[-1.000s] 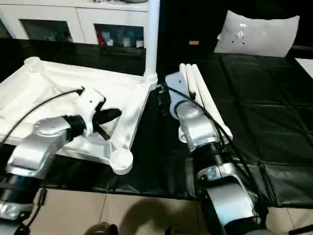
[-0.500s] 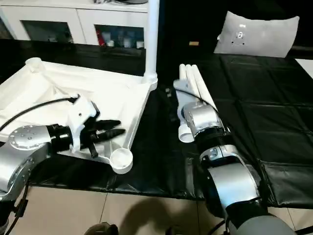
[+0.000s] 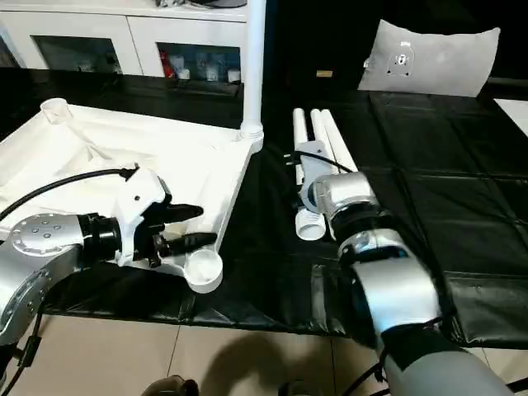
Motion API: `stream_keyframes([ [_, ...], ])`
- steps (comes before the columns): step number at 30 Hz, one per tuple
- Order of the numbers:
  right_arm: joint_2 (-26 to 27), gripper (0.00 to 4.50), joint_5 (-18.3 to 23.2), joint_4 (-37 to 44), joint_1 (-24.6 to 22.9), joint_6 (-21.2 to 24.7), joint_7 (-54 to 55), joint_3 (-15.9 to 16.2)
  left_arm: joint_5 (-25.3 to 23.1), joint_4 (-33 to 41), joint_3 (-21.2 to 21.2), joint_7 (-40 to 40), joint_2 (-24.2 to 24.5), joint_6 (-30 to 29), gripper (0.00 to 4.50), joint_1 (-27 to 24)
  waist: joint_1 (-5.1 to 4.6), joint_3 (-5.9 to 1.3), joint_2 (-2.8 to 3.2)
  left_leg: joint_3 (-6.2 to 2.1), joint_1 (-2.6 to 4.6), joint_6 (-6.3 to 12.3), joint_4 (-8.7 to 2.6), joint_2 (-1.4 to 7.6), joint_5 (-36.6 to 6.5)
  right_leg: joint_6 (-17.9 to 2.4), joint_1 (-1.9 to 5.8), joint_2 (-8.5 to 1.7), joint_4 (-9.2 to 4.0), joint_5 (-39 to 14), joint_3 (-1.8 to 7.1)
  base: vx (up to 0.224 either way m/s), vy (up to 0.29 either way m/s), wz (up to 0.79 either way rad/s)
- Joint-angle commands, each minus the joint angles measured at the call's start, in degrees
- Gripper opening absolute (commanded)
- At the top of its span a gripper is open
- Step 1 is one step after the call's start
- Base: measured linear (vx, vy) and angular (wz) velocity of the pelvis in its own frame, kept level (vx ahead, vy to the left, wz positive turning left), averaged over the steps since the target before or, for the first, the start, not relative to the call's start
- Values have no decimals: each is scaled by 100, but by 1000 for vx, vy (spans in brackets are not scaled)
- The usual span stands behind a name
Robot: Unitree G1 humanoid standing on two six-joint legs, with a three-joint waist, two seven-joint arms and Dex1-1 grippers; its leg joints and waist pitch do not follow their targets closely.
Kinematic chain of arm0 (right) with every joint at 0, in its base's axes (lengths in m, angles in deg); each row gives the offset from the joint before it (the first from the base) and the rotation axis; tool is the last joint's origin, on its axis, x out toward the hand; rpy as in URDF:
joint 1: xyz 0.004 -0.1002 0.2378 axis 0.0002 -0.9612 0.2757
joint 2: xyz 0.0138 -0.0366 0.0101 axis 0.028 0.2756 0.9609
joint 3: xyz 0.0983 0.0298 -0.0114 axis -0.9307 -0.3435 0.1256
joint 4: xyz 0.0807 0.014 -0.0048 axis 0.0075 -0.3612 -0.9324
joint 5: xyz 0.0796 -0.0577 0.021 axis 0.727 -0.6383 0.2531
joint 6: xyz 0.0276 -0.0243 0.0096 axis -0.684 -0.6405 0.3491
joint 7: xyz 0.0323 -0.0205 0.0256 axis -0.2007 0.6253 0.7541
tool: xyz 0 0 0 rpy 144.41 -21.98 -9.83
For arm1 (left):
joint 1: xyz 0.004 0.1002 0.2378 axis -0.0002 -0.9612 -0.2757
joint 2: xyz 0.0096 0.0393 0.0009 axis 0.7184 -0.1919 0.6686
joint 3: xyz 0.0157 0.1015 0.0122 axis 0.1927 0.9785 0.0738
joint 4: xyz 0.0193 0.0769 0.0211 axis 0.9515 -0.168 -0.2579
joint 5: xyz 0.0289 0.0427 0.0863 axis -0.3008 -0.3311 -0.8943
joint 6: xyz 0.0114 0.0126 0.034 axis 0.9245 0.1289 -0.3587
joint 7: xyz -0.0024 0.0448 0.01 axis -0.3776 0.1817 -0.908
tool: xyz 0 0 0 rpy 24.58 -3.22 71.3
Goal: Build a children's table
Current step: Pick table leg
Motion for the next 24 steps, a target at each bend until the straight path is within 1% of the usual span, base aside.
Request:
stream_keyframes([
  [1, -6, 304, 135, -275, -44, 151, -93, -125, 85, 126, 91, -45, 52, -81, 313, -6, 19, -452, 52, -16, 131, -451, -383, 64, -2077, -1008, 206, -181, -381, -1769, 81, 0, 0, 0],
  [4, -52, 270, 210, -327, -30, 180, -183, -190, 99, 144, 86, -43, 58, -92, 335, -18, 11, -457, 44, -17, 132, -454, -381, 66, -2083, -1012, 205, -176, -377, -1768, 78, 0, 0, 0],
  [5, -94, 260, 270, -381, -6, 191, -253, -252, 96, 151, 101, -40, 67, -90, 346, -25, 6, -448, 49, -16, 125, -454, -377, 65, -2117, -1016, 200, -175, -384, -1796, 77, 0, 0, 0],
  [7, -143, 246, 266, -441, 17, 178, -299, -285, 81, 153, 133, -42, 86, -62, 362, -41, 6, -452, 41, -17, 126, -446, -372, 62, -2135, -1004, 201, -179, -388, -1874, 77, 0, 0, 0],
  [8, -143, 246, 266, -441, 17, 178, -299, -285, 81, 153, 133, -42, 86, -62, 362, -41, 9, -449, 44, -20, 128, -450, -372, 65, -2165, -998, 191, -179, -391, -1927, 76, 0, 0, 0],
  [9, -161, 231, 250, -458, 20, 169, -305, -283, 67, 150, 149, -42, 95, -42, 369, -49, 10, -447, 43, -20, 131, -451, -372, 65, -2182, -995, 186, -179, -395, -1954, 75, 0, 0, 0],
  [10, -181, 219, 228, -479, 24, 177, -356, -273, 48, 146, 172, -50, 99, -24, 379, -60, 8, -444, 57, -21, 135, -461, -368, 65, -2224, -995, 177, -175, -396, -1989, 76, 0, 0, 0],
  [12, -212, 209, 241, -486, 10, 235, -456, -300, -16, 141, 211, -111, 85, 48, 397, -97, 1, -441, 34, -20, 130, -451, -369, 65, -2270, -979, 182, -175, -405, -2062, 76, 0, 0, 0],
  [14, -227, 197, 304, -494, -2, 279, -515, -355, -32, 159, 204, -187, 42, 69, 407, -136, 1, -437, 47, -26, 136, -465, -368, 69, -2320, -961, 171, -176, -409, -2127, 75, 0, 0, 0],
  [15, -229, 197, 354, -501, -9, 294, -548, -393, -37, 160, 192, -215, 15, 96, 407, -154, -1, -438, 43, -26, 138, -465, -367, 71, -2334, -958, 172, -177, -413, -2144, 75, 0, 0, 0],
  [16, -227, 195, 368, -500, -10, 290, -539, -410, -38, 160, 185, -222, 12, 100, 422, -159, -2, -439, 41, -26, 141, -465, -364, 71, -2338, -956, 170, -177, -415, -2150, 74, 0, 0, 0],
  [17, -220, 193, 457, -490, -11, 271, -506, -519, -37, 144, 147, -256, -7, 107, 432, -173, -6, -439, 64, -30, 149, -476, -365, 66, -2394, -966, 165, -169, -417, -2152, 67, 0, 0, 0],
  [18, -220, 189, 501, -472, -18, 235, -482, -575, -36, 127, 118, -284, -26, 111, 442, -183, 10, -441, 138, -43, 157, -495, -364, 60, -2434, -974, 164, -174, -407, -2147, 67, 0, 0, 0],
  [19, -222, 189, 526, -466, -20, 206, -470, -613, -31, 115, 101, -306, -36, 115, 442, -189, -9, -435, 96, -40, 152, -489, -366, 62, -2480, -980, 162, -164, -422, -2133, 60, 0, 0, 0],
  [21, -259, 189, 553, -388, -19, 111, -433, -671, -58, 51, 65, -406, -88, 183, 449, -180, 4, -439, 146, -48, 152, -495, -368, 60, -2512, -999, 164, -169, -419, -2120, 57, 0, 0, 0],
  [22, -289, 188, 636, -293, 5, 119, -477, -755, -77, -12, 39, -477, -138, 234, 450, -150, -2, -437, 132, -45, 150, -492, -367, 59, -2523, -1003, 165, -167, -430, -2123, 54, 0, 0, 0],
  [23, -339, 188, 909, -73, 57, 126, -490, -1063, -175, -158, -19, -685, -256, 410, 450, -79, 6, -449, 121, -42, 150, -464, -358, 54, -2484, -997, 180, -169, -425, -2109, 57, 0, 0, 0],
  [24, -347, 188, 933, -40, 61, 133, -500, -1087, -175, -178, -33, -710, -279, 424, 450, -69, 7, -446, 139, -41, 148, -451, -361, 50, -2482, -984, 183, -163, -429, -2102, 56, 0, 0, 0],
])
